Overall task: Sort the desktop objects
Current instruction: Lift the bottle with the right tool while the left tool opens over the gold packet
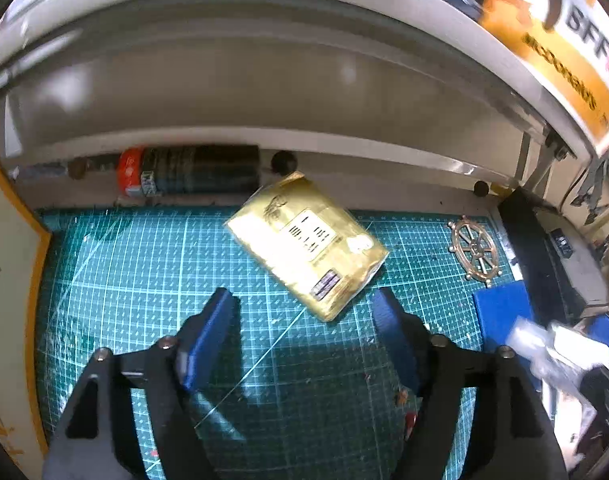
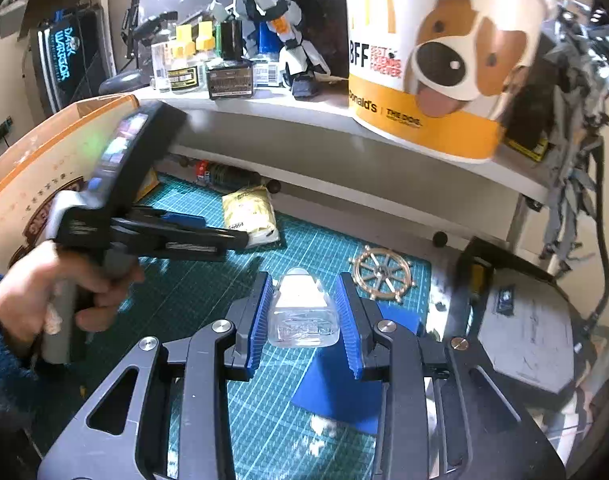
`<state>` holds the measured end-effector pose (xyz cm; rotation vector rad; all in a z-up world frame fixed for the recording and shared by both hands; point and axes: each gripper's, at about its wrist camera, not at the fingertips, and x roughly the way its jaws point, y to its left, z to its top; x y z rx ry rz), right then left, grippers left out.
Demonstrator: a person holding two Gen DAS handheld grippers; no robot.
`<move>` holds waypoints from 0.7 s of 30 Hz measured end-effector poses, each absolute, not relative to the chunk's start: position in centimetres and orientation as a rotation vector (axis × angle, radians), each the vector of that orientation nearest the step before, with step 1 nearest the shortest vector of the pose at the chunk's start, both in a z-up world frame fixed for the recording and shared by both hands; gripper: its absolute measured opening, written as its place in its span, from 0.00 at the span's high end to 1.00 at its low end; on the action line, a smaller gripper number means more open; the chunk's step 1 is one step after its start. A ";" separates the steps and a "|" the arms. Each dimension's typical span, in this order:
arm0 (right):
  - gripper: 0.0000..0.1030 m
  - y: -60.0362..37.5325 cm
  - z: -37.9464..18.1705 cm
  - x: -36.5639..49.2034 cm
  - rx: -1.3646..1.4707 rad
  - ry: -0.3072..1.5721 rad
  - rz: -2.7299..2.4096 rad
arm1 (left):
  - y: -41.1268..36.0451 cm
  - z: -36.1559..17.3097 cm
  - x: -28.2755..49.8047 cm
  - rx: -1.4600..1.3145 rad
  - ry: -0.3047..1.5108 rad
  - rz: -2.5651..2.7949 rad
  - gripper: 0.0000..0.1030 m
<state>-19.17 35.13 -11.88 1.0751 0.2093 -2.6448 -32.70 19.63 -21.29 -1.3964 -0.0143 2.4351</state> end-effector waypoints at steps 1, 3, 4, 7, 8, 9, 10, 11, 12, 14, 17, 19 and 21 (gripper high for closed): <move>0.70 35.8 -11.5 -18.6 1.065 0.202 -2.646 | 20.0 -21.4 -32.8 -1.402 0.002 2.446 0.26; 0.70 36.3 -11.4 -17.9 1.052 0.190 -2.643 | 20.6 -21.5 -33.1 -1.403 0.014 2.493 0.24; 0.70 36.5 -11.4 -17.7 1.046 0.184 -2.641 | 20.9 -21.5 -33.2 -1.404 0.021 2.516 0.24; 0.70 36.2 -12.0 -17.7 1.027 0.164 -2.640 | 21.3 -21.6 -33.5 -1.391 0.004 2.570 0.24; 0.70 36.1 -12.1 -17.8 1.021 0.159 -2.642 | 21.3 -21.6 -33.5 -1.377 -0.008 2.580 0.27; 0.70 36.3 -12.0 -17.7 1.014 0.155 -2.642 | 21.3 -21.5 -33.4 -1.359 -0.012 2.582 0.34; 0.70 36.5 -11.9 -17.5 1.008 0.152 -2.641 | 21.4 -21.5 -33.2 -1.349 -0.002 2.579 0.47; 0.70 36.9 -11.7 -17.2 0.997 0.148 -2.645 | 21.3 -21.4 -33.0 -1.343 0.006 2.569 0.56; 0.70 37.2 -11.6 -16.9 0.990 0.143 -2.647 | 21.2 -21.3 -32.9 -1.344 0.003 2.544 0.60; 0.70 37.9 -11.3 -16.4 0.976 0.134 -2.648 | 20.7 -20.9 -32.4 -1.347 -0.030 2.512 0.69; 0.70 38.1 -11.2 -16.2 0.974 0.124 -2.659 | 20.2 -19.5 -31.0 -1.289 0.009 2.544 0.73; 0.70 38.0 -11.2 -15.9 0.969 0.117 -2.666 | 20.0 -17.9 -29.6 -1.230 0.045 2.569 0.80; 0.70 37.9 -10.8 -15.4 0.958 0.114 -2.677 | 19.9 -16.5 -28.4 -1.177 0.085 2.589 0.83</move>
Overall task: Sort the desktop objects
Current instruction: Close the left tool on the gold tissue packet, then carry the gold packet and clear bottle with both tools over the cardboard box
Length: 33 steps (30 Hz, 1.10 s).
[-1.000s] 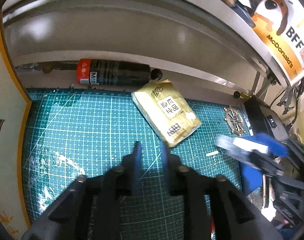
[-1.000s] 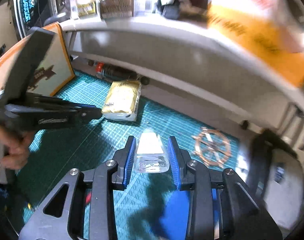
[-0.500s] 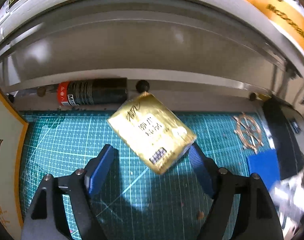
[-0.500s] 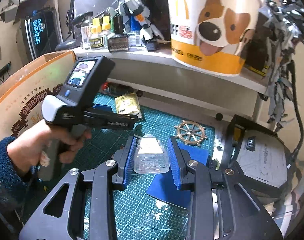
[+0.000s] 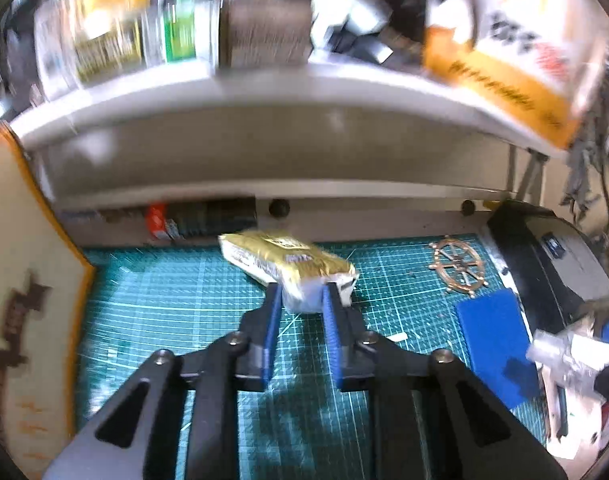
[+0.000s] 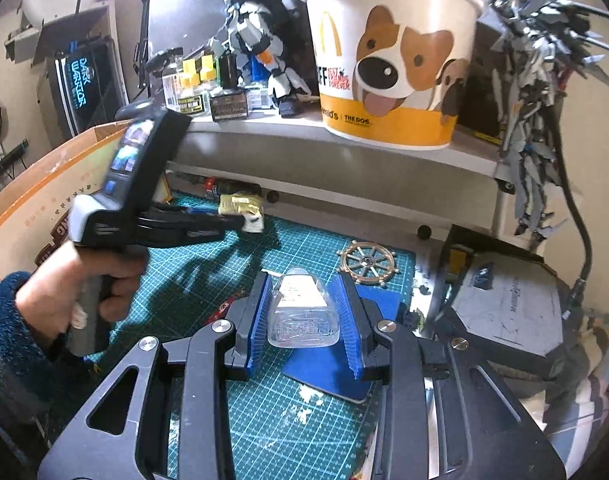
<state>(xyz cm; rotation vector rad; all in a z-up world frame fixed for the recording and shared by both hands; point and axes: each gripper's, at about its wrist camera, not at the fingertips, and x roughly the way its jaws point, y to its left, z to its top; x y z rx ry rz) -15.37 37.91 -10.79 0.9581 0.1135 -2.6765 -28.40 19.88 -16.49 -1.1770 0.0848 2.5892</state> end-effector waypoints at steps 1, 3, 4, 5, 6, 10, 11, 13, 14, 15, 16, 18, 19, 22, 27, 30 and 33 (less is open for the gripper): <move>0.70 37.8 -10.5 -15.1 0.951 0.113 -2.684 | 19.8 -15.8 -27.8 -1.155 0.094 2.589 0.85; 0.70 37.7 -9.9 -14.3 0.934 0.114 -2.702 | 19.5 -14.5 -26.5 -1.113 0.105 2.584 0.97; 0.70 37.6 -9.5 -13.9 0.923 0.114 -2.711 | 19.3 -13.9 -25.9 -1.093 0.109 2.581 0.99; 0.70 37.5 -9.0 -13.4 0.913 0.115 -2.718 | 19.2 -13.5 -25.3 -1.073 0.114 2.581 0.99; 0.70 37.4 -8.5 -12.9 0.904 0.121 -2.723 | 19.0 -13.0 -24.8 -1.054 0.119 2.581 1.00; 0.70 37.7 -6.6 -10.3 0.884 0.140 -2.741 | 17.6 -13.4 -23.5 -1.098 0.095 2.561 0.99; 0.70 37.6 -6.4 -9.6 0.882 0.142 -2.744 | 17.0 -13.6 -23.3 -1.117 0.073 2.556 0.97; 0.70 37.2 -6.3 -8.8 0.884 0.141 -2.747 | 16.0 -14.6 -23.3 -1.184 0.055 2.539 0.75; 0.70 36.9 -6.3 -8.5 0.887 0.139 -2.747 | 15.7 -14.9 -23.3 -1.204 0.062 2.537 0.48; 0.70 36.7 -6.5 -8.3 0.892 0.138 -2.746 | 15.5 -15.3 -23.3 -1.198 0.053 2.534 0.40; 0.70 36.4 -6.7 -8.2 0.897 0.137 -2.746 | 15.4 -15.7 -23.3 -1.192 0.046 2.530 0.35; 0.70 35.8 -7.1 -8.1 0.905 0.134 -2.744 | 16.2 -16.6 -23.8 -1.213 0.061 2.537 0.29; 0.70 35.5 -7.2 -8.2 0.908 0.132 -2.742 | 16.7 -17.1 -24.4 -1.237 0.069 2.547 0.29; 0.70 34.8 -7.3 -8.2 0.912 0.147 -2.747 | 18.5 -18.8 -26.1 -1.309 0.091 2.559 0.28; 0.70 34.1 -6.5 -7.7 0.882 0.191 -2.782 | 21.3 -21.2 -26.9 -1.338 0.202 2.531 0.29; 0.70 34.1 -6.3 -7.4 0.883 0.216 -2.809 | 20.9 -20.6 -26.8 -1.306 0.136 2.515 0.52; 0.70 34.3 -6.2 -7.1 0.882 0.230 -2.820 | 20.0 -19.7 -26.3 -1.297 0.087 2.485 0.59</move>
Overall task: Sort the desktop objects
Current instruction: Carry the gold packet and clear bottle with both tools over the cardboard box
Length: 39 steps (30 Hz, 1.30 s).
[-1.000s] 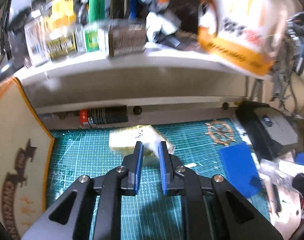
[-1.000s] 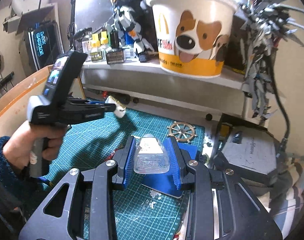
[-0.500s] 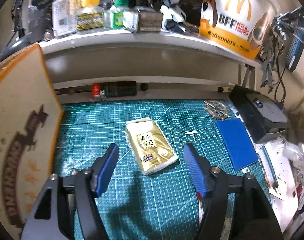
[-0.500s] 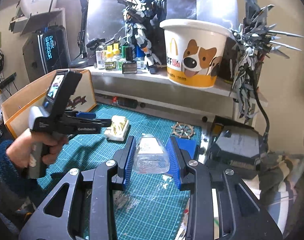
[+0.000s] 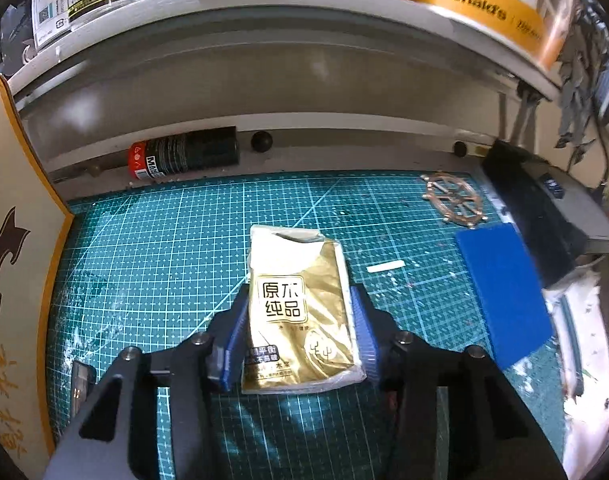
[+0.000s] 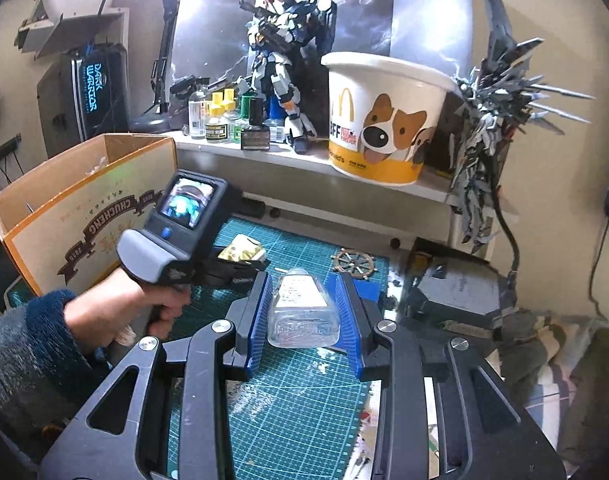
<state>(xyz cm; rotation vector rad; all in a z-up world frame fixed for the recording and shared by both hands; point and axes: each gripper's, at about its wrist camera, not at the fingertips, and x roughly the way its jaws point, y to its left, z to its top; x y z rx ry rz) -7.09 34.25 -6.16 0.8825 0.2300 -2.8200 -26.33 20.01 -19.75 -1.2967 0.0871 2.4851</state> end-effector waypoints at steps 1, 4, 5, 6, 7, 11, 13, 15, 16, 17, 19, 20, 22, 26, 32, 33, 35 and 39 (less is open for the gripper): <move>0.70 34.3 -6.1 -7.0 0.882 0.234 -2.823 | 19.6 -19.2 -26.0 -1.280 0.071 2.485 0.60; 0.70 34.1 -5.9 -6.6 0.876 0.248 -2.835 | 18.2 -17.1 -24.3 -1.197 0.035 2.511 0.60; 0.70 34.0 -5.8 -6.5 0.872 0.251 -2.838 | 17.7 -16.2 -23.6 -1.163 0.026 2.521 0.60; 0.70 33.8 -5.6 -6.3 0.868 0.256 -2.843 | 17.0 -14.9 -22.6 -1.115 0.015 2.529 0.60; 0.70 33.6 -5.5 -6.1 0.862 0.262 -2.849 | 16.3 -13.6 -21.6 -1.068 0.003 2.536 0.60; 0.70 32.5 -4.6 -5.4 0.829 0.290 -2.882 | 13.7 -8.8 -17.7 -0.887 -0.025 2.564 0.60; 0.70 32.0 -4.0 -5.1 0.813 0.274 -2.893 | 12.3 -6.3 -15.5 -0.790 -0.038 2.582 0.60; 0.70 31.3 -3.1 -4.5 0.782 0.268 -2.914 | 11.5 -4.6 -14.1 -0.725 -0.047 2.589 0.60; 0.70 30.9 -2.6 -4.3 0.765 0.272 -2.925 | 10.9 -3.7 -13.1 -0.689 -0.049 2.593 0.60; 0.70 30.5 -2.3 -4.0 0.749 0.274 -2.934 | 10.6 -3.2 -12.5 -0.666 -0.050 2.594 0.60; 0.70 29.7 -1.5 -3.3 0.715 0.273 -2.949 | 9.9 -2.2 -11.0 -0.610 -0.048 2.610 0.60; 0.70 29.4 -1.1 -2.9 0.695 0.268 -2.955 | 9.6 -1.8 -10.3 -0.584 -0.044 2.620 0.60; 0.70 28.7 -0.7 -2.2 0.664 0.268 -2.973 | 8.9 -1.3 -9.2 -0.551 -0.042 2.631 0.60; 0.70 27.5 0.0 -0.9 0.620 0.255 -2.993 | 8.1 -1.5 -8.1 -0.550 -0.027 2.637 0.60; 0.70 27.7 -0.9 1.0 0.603 0.078 -3.033 | 8.0 -3.2 -7.2 -0.630 -0.013 2.674 0.60; 0.70 28.0 -1.3 1.3 0.604 0.032 -3.035 | 8.1 -3.5 -7.0 -0.644 -0.008 2.678 0.60; 0.70 28.4 -2.2 1.5 0.630 -0.008 -3.034 | 8.3 -4.0 -6.6 -0.656 0.006 2.681 0.60; 0.70 28.9 -2.9 1.2 0.678 -0.018 -3.052 | 8.4 -4.3 -5.9 -0.659 0.017 2.687 0.60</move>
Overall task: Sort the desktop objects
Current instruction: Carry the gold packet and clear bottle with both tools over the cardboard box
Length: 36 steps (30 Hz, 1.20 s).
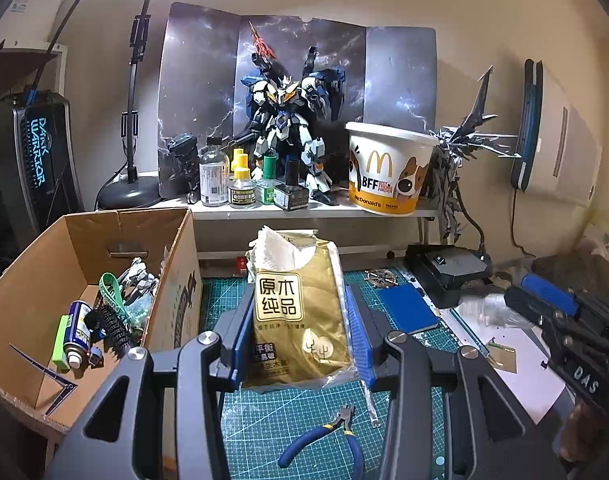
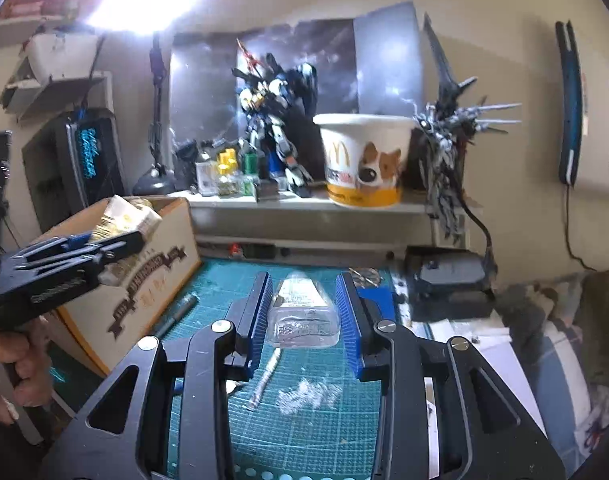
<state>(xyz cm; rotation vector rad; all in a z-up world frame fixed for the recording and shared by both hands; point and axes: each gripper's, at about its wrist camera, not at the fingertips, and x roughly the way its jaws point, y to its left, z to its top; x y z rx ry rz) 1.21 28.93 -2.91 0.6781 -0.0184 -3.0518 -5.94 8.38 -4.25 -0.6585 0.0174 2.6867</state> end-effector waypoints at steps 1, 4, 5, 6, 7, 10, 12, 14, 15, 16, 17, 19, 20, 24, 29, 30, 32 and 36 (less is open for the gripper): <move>0.70 29.0 -2.8 1.3 0.672 -0.027 -3.052 | 8.4 -4.3 -5.8 -0.656 0.018 2.687 0.60; 0.70 28.6 -2.6 1.5 0.656 -0.010 -3.042 | 8.2 -4.5 -5.8 -0.659 0.021 2.691 0.59; 0.70 28.5 -2.7 1.3 0.665 -0.003 -3.036 | 8.1 -4.6 -5.8 -0.665 0.022 2.693 0.59; 0.70 28.3 -2.8 1.1 0.677 0.005 -3.030 | 8.0 -4.7 -5.8 -0.668 0.020 2.694 0.59; 0.70 28.3 -3.0 0.9 0.688 -0.003 -3.020 | 7.8 -4.8 -5.9 -0.675 0.016 2.695 0.59; 0.70 27.8 -3.5 0.6 0.705 0.016 -3.009 | 7.2 -5.0 -6.0 -0.689 0.011 2.704 0.59; 0.70 27.3 -3.7 0.3 0.709 0.018 -2.987 | 6.8 -5.1 -6.1 -0.697 0.006 2.707 0.59; 0.70 26.7 -3.8 0.1 0.708 0.028 -2.970 | 6.4 -5.0 -6.1 -0.699 0.002 2.715 0.59; 0.70 26.4 -3.8 -0.1 0.708 0.036 -2.961 | 6.1 -5.0 -6.1 -0.699 -0.001 2.720 0.59; 0.70 26.1 -3.8 -0.2 0.708 0.041 -2.952 | 5.8 -4.9 -6.1 -0.698 -0.005 2.726 0.59; 0.70 25.8 -3.8 -0.3 0.706 0.044 -2.945 | 5.5 -4.8 -6.1 -0.697 -0.008 2.731 0.59; 0.70 25.3 -3.8 -0.7 0.705 0.051 -2.931 | 5.0 -4.6 -6.0 -0.697 -0.014 2.740 0.59; 0.70 25.0 -3.8 -0.8 0.704 0.055 -2.926 | 4.7 -4.5 -6.0 -0.697 -0.016 2.745 0.59; 0.70 23.8 -3.6 -1.2 0.692 0.068 -2.896 | 3.3 -4.2 -5.8 -0.693 -0.028 2.772 0.59; 0.70 21.8 -3.5 -1.7 0.673 0.095 -2.845 | 1.5 -4.0 -5.5 -0.699 -0.049 2.817 0.59; 0.70 21.4 -3.5 -1.7 0.669 0.100 -2.834 | 1.1 -4.0 -5.5 -0.701 -0.054 2.826 0.59; 0.70 20.6 -3.5 -1.9 0.659 0.099 -2.812 | 0.4 -4.0 -5.3 -0.707 -0.060 2.840 0.59; 0.70 18.9 -3.6 -2.3 0.645 0.113 -2.765 | -1.0 -3.8 -4.9 -0.714 -0.073 2.881 0.59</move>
